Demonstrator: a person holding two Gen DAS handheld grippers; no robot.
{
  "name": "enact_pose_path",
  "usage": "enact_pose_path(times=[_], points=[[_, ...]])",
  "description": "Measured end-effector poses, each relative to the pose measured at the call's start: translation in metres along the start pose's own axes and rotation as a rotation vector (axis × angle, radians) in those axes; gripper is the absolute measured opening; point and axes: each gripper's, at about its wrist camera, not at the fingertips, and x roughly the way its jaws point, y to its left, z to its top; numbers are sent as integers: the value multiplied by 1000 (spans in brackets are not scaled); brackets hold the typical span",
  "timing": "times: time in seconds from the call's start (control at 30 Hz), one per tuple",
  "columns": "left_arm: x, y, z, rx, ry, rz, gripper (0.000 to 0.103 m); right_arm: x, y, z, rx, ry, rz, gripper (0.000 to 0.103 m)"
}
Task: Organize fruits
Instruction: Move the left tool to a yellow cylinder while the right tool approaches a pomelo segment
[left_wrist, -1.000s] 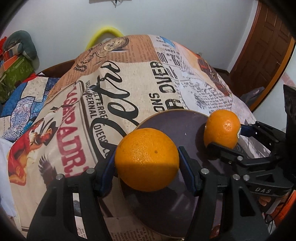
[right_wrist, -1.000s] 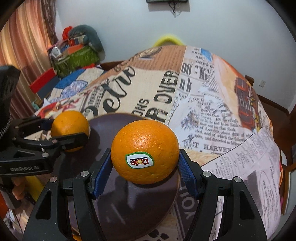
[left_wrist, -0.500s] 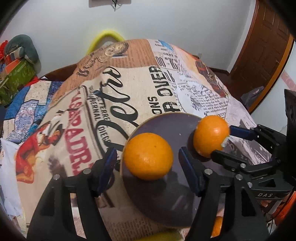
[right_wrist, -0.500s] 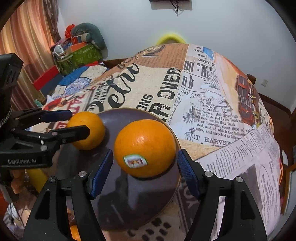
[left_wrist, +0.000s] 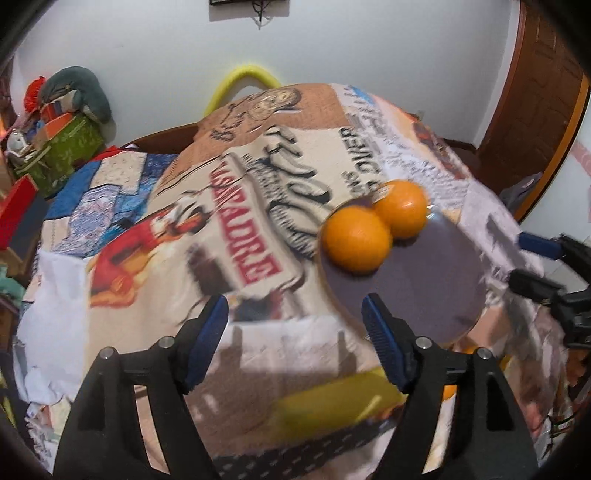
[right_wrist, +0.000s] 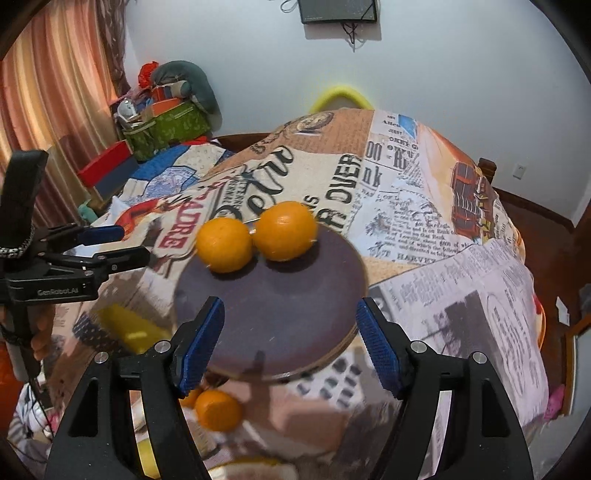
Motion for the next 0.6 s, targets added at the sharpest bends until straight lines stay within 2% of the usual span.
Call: enact_pose_path(times=[0.03, 0.17, 0.33, 0.47, 0.6], points=[[-1, 4, -5, 2, 1, 11, 81, -2, 5, -3, -6, 3, 7, 78], [6, 32, -27, -8, 28, 76, 82, -1, 22, -16, -34, 19, 19, 80], [24, 47, -44, -30, 93, 47, 82, 23, 42, -29, -86, 93, 17, 80], [20, 54, -53, -70, 85, -7, 82, 38, 52, -33, -114, 135, 22, 80], [11, 51, -61, -68, 91, -35, 82, 47, 58, -33, -150, 150, 18, 80]])
